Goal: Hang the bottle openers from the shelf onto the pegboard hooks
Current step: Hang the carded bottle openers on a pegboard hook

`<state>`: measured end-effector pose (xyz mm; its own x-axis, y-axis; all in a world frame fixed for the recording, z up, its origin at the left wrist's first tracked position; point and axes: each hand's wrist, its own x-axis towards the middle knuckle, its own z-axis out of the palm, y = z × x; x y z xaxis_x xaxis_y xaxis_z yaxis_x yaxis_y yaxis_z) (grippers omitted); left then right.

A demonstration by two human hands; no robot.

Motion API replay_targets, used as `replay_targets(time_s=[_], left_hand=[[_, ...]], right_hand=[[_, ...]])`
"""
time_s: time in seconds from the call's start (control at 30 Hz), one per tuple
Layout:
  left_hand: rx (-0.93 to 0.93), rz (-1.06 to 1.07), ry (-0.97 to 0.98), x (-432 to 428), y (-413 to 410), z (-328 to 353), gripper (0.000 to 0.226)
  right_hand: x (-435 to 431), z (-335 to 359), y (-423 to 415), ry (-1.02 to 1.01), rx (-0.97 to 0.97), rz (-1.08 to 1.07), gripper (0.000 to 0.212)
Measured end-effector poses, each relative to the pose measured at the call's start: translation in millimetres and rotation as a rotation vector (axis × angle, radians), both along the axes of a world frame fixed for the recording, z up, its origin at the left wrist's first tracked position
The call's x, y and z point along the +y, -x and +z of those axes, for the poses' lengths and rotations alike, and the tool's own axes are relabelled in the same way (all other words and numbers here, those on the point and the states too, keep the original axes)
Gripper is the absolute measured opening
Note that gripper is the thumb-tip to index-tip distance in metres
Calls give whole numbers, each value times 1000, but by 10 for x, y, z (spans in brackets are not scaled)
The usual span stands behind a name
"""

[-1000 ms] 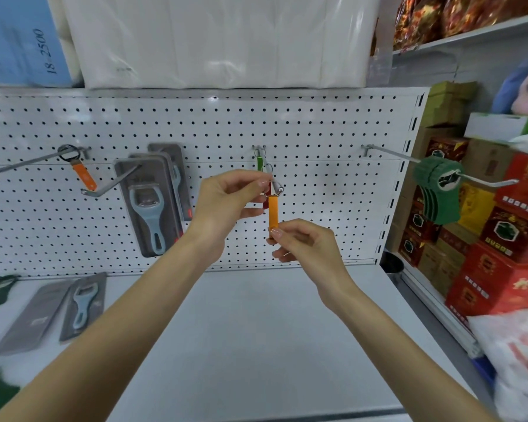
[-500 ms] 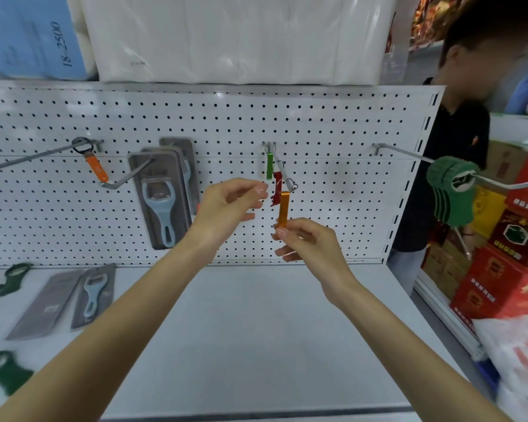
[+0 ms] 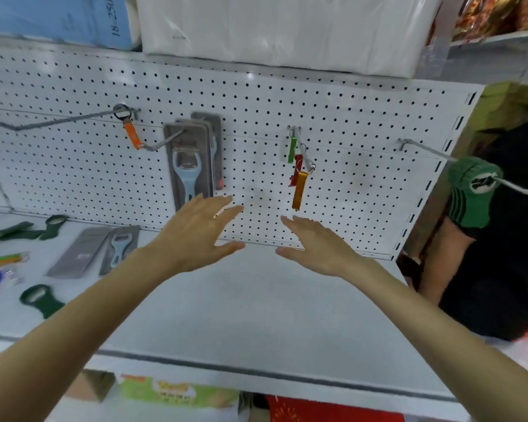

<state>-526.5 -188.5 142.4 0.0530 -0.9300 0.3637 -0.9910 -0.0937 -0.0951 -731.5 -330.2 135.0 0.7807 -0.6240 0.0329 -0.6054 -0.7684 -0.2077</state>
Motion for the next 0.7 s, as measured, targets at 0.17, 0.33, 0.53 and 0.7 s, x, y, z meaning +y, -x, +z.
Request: replay_targets(time_s=[0.17, 0.33, 0.53, 0.7], left_hand=[[-9, 122, -98, 450, -333, -221, 75], [82, 190, -143, 874, -944, -470, 74], [203, 198, -150, 1383, -2157, -871, 80], [235, 269, -235, 1805, -3607, -1267, 77]], right_hand=[[214, 49, -439, 119, 239, 94, 80], [565, -91, -1087, 37, 233, 120, 79], [981, -608, -2264, -31, 258, 171, 83], [1257, -1029, -3412, -163, 185, 95, 79]])
